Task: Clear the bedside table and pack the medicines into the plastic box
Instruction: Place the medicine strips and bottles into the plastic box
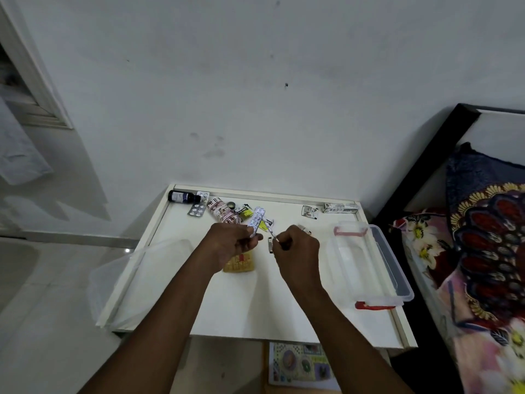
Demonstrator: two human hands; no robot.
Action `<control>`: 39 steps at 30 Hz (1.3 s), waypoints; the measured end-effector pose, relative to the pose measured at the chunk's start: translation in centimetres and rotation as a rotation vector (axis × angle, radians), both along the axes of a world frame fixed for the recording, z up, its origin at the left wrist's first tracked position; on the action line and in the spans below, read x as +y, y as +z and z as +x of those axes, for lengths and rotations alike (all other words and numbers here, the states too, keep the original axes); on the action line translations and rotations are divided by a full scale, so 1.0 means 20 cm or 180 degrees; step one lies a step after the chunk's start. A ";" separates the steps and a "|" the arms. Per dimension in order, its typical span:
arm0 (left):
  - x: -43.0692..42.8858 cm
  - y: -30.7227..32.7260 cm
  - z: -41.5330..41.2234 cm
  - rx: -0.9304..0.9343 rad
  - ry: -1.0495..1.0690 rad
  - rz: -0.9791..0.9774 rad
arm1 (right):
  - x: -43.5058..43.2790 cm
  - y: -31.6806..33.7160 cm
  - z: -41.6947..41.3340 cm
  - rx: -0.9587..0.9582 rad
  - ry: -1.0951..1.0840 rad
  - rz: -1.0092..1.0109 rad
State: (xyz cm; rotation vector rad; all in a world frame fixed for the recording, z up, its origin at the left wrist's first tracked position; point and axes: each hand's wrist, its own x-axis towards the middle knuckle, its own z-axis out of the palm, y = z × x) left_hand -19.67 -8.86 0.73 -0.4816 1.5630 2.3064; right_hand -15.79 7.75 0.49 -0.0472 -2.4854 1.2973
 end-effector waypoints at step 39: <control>0.10 -0.01 -0.01 0.0419 -0.0730 -0.0948 | -0.08 -0.05 -0.07 0.0075 0.0632 0.1831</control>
